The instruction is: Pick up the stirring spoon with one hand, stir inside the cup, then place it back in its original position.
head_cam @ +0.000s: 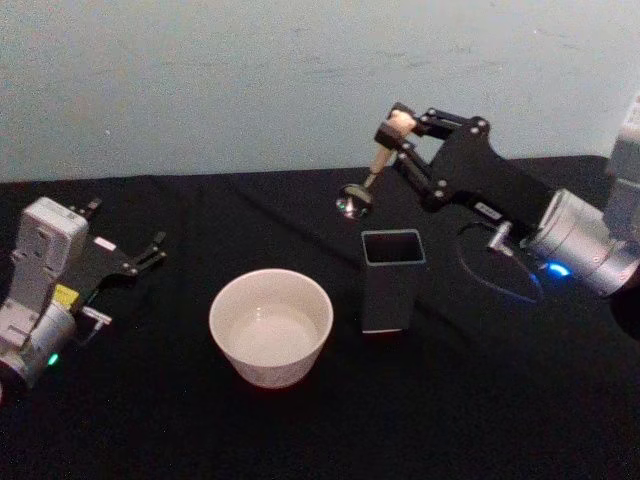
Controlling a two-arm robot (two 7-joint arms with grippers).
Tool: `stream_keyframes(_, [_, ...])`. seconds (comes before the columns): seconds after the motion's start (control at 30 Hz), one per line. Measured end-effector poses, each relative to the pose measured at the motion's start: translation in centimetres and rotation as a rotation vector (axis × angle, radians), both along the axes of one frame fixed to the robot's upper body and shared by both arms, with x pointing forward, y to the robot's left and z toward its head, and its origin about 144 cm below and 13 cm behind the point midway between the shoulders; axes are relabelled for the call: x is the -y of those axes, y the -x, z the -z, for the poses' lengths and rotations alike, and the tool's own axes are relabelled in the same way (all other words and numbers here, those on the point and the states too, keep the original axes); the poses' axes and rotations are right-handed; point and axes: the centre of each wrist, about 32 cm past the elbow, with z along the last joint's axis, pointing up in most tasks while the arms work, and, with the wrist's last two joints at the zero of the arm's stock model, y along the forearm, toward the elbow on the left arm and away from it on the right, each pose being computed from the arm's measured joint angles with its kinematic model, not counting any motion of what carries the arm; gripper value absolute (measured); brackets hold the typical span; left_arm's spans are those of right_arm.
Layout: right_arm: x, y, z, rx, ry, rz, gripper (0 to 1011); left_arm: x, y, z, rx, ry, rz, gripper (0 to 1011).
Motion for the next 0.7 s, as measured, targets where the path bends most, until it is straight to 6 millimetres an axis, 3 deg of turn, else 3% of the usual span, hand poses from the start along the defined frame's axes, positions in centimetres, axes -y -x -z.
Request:
stream_keyframes(0.23, [1.6, 0.8, 0.0, -0.007, 0.019, 0.032, 213, 0.0, 0.0, 0.0, 0.0, 0.0, 0.0, 1001])
stream_keyframes(0.7, [2.2, 1.7, 1.1, -0.054, 0.059, 0.043, 213, 0.0, 0.0, 0.0, 0.0, 0.0, 0.0, 1001])
